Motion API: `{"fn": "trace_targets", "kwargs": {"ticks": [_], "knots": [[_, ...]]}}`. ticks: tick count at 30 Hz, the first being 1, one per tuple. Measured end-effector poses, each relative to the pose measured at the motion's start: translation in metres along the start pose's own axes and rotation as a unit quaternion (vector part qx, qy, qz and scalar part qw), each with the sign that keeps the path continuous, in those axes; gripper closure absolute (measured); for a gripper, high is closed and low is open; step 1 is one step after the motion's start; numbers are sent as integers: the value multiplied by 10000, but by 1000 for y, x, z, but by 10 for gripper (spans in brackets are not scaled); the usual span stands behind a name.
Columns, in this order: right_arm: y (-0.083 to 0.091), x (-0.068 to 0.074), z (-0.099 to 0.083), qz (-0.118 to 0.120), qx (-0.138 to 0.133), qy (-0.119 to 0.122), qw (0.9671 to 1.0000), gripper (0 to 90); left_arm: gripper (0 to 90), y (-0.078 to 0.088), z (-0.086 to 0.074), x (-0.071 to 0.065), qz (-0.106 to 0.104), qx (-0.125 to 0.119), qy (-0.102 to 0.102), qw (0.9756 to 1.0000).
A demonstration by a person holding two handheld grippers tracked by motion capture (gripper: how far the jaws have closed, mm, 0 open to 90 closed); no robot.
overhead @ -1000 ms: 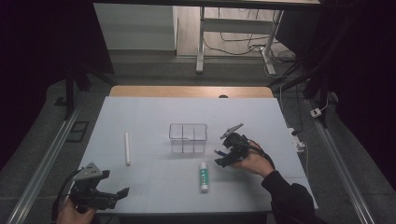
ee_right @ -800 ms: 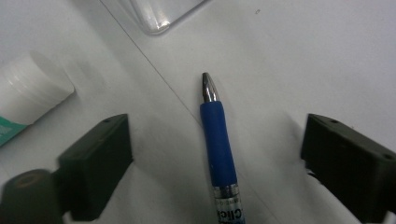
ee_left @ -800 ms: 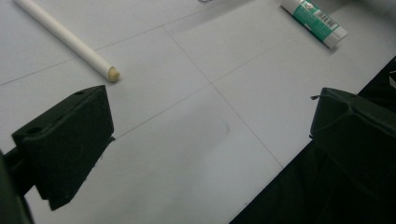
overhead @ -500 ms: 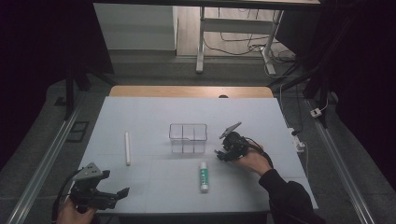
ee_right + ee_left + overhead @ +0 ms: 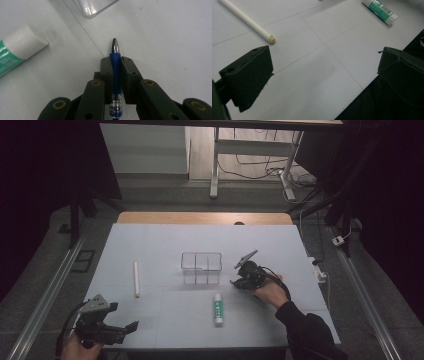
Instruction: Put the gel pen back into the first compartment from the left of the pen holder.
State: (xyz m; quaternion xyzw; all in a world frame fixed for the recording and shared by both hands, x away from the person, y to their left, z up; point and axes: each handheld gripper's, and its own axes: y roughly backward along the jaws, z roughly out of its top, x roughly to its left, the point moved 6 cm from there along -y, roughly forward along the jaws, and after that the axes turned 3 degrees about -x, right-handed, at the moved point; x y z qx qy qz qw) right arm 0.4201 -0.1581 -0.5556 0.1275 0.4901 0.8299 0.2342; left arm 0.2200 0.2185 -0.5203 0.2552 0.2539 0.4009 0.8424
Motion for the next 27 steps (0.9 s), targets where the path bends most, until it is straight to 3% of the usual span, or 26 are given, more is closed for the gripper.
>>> {"fn": "trace_targets", "kwargs": {"ticks": [10,15,24,27], "knots": [[17,0,9,-26,-572,6,9984,802,2,0,0,0,-10,-4,-3,10000],[29,-1,16,-67,-963,-84,9953,803,4,0,0,0,-25,-5,-12,10000],[44,-1,24,-64,-1367,-283,9902,802,6,0,0,0,-32,4,-4,10000],[51,1,28,-45,-1575,-310,9870,802,6,0,0,0,-38,-4,2,10000]]}}
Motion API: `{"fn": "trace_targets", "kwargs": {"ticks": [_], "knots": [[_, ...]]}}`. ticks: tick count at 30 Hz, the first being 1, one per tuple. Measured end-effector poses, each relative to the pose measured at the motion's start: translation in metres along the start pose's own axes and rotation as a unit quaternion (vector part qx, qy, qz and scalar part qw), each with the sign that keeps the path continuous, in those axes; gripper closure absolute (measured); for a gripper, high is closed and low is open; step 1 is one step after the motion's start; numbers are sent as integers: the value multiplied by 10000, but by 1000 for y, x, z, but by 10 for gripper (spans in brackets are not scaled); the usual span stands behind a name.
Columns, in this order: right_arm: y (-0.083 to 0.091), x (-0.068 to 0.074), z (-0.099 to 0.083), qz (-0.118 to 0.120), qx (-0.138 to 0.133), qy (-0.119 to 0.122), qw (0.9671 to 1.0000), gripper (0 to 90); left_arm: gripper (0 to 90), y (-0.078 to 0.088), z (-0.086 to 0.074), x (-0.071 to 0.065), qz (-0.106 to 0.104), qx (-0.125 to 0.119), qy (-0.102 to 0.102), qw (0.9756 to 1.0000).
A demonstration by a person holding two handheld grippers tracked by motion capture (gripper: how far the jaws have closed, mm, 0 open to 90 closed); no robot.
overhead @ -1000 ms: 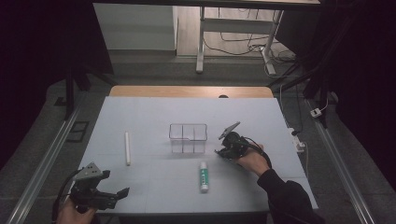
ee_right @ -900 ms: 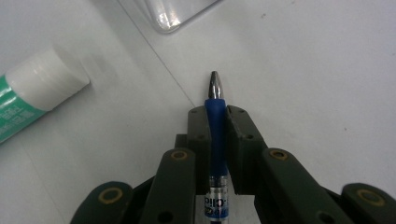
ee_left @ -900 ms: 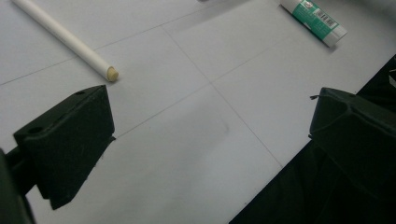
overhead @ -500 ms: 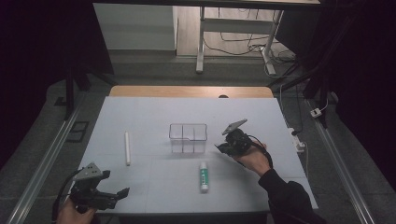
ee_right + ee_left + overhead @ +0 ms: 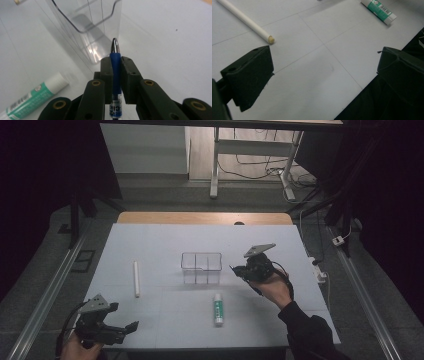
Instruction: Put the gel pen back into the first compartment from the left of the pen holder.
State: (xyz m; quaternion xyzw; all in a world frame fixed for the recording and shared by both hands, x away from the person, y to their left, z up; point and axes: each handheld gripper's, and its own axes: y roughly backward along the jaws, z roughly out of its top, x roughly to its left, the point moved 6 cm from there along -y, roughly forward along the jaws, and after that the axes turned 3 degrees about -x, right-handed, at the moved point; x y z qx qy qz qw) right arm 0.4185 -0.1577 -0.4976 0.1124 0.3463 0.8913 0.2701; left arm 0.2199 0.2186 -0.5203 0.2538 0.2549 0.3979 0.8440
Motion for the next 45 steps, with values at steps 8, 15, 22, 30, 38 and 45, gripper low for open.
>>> {"fn": "trace_targets", "kwargs": {"ticks": [8,15,22,30,38,45], "knots": [[12,4,16,28,-490,-4,9988,802,6,0,0,0,-9,-12,15,10000],[20,9,33,107,-969,-83,9952,802,7,0,0,1,-21,-10,39,10000],[20,17,50,244,-1256,-165,9916,802,6,0,0,1,-31,-10,45,10000],[15,24,68,337,-1527,-297,9873,802,6,0,0,1,-36,-5,44,10000],[5,23,85,339,-1764,-558,9821,802,7,0,0,1,-32,-3,38,10000],[-6,29,99,326,-1892,-671,9791,802,7,0,0,1,-38,-2,35,10000]]}}
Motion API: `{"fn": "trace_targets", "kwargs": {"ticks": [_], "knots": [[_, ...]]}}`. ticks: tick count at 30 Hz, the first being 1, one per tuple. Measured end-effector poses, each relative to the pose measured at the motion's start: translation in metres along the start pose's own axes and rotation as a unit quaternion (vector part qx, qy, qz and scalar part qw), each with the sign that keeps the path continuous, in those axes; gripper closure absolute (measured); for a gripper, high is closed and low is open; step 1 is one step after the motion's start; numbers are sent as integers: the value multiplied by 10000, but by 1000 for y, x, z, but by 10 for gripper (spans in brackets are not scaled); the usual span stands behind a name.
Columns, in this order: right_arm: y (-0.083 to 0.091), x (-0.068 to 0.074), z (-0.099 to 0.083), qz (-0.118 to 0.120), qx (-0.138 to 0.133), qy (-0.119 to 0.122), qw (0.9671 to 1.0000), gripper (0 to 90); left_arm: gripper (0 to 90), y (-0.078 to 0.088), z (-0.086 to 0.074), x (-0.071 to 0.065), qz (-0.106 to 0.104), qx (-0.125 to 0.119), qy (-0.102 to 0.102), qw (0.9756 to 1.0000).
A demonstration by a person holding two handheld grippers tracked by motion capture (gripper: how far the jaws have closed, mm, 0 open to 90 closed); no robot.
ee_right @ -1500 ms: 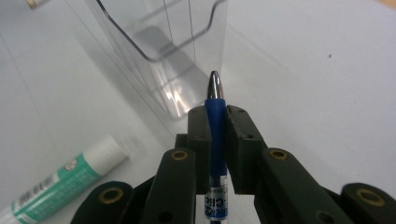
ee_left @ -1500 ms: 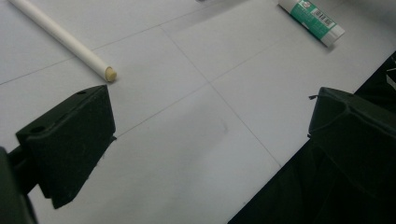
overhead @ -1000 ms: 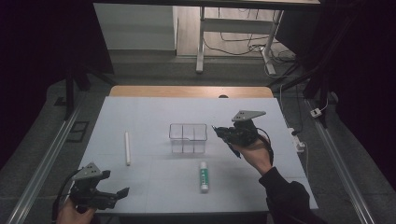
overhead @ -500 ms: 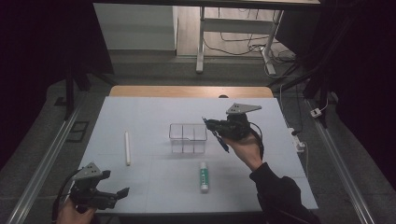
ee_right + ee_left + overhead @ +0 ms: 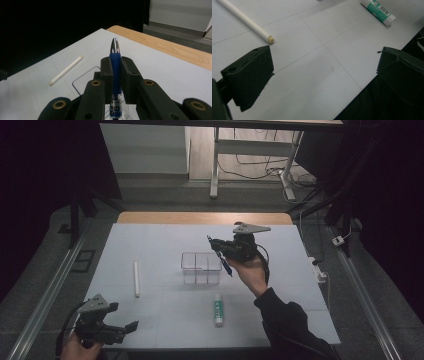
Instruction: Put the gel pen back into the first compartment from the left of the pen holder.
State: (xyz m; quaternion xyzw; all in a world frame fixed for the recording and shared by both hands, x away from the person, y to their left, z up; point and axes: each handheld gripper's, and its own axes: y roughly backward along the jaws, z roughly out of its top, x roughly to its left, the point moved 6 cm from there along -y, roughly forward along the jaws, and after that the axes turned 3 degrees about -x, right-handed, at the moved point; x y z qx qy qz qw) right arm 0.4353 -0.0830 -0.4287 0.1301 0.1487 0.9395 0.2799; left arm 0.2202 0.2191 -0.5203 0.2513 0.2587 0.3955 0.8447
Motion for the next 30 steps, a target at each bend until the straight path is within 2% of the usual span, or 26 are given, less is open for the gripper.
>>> {"fn": "trace_targets", "kwargs": {"ticks": [13,30], "knots": [[-32,15,11,93,-239,-219,9994,802,8,0,0,0,4,6,-21,10000],[-63,23,19,155,-413,-333,9985,801,8,0,0,0,-5,6,-20,10000]]}}
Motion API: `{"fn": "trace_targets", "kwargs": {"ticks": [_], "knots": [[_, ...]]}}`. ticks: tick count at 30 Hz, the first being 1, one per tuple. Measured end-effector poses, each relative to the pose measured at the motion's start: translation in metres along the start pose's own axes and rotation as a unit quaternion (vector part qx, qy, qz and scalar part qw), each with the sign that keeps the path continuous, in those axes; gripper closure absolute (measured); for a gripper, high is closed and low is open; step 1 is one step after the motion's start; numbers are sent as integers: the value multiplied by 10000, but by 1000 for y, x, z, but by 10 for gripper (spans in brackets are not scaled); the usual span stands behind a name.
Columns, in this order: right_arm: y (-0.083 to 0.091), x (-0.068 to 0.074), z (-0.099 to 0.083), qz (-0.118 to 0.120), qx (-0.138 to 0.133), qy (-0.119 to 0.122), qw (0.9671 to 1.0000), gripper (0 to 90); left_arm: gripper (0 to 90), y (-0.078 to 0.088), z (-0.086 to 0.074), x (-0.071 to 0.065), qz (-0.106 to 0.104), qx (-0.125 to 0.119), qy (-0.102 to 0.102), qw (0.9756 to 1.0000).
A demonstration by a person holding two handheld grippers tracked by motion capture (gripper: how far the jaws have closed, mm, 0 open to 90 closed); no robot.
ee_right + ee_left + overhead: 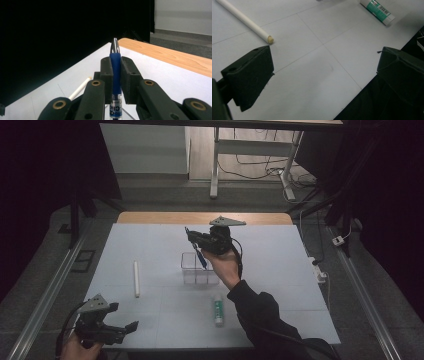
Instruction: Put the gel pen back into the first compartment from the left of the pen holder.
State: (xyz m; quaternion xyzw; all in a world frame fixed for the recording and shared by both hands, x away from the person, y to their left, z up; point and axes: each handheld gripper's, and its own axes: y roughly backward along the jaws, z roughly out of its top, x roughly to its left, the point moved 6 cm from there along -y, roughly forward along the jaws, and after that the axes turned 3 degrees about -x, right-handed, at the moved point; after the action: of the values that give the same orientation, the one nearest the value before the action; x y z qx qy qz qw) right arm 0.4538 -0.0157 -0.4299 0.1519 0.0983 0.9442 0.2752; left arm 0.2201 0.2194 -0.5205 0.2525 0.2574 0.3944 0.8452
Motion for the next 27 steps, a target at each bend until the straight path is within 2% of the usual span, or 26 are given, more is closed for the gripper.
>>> {"fn": "trace_targets", "kwargs": {"ticks": [6,18,27], "knots": [[-11,4,3,6,-73,-68,9999,801,8,0,0,0,-14,-5,6,10000],[-31,12,4,1,-125,0,9999,800,8,0,0,0,-41,-7,12,10000],[-43,12,-3,-76,-65,40,9999,800,8,0,0,0,-50,-13,14,10000]]}}
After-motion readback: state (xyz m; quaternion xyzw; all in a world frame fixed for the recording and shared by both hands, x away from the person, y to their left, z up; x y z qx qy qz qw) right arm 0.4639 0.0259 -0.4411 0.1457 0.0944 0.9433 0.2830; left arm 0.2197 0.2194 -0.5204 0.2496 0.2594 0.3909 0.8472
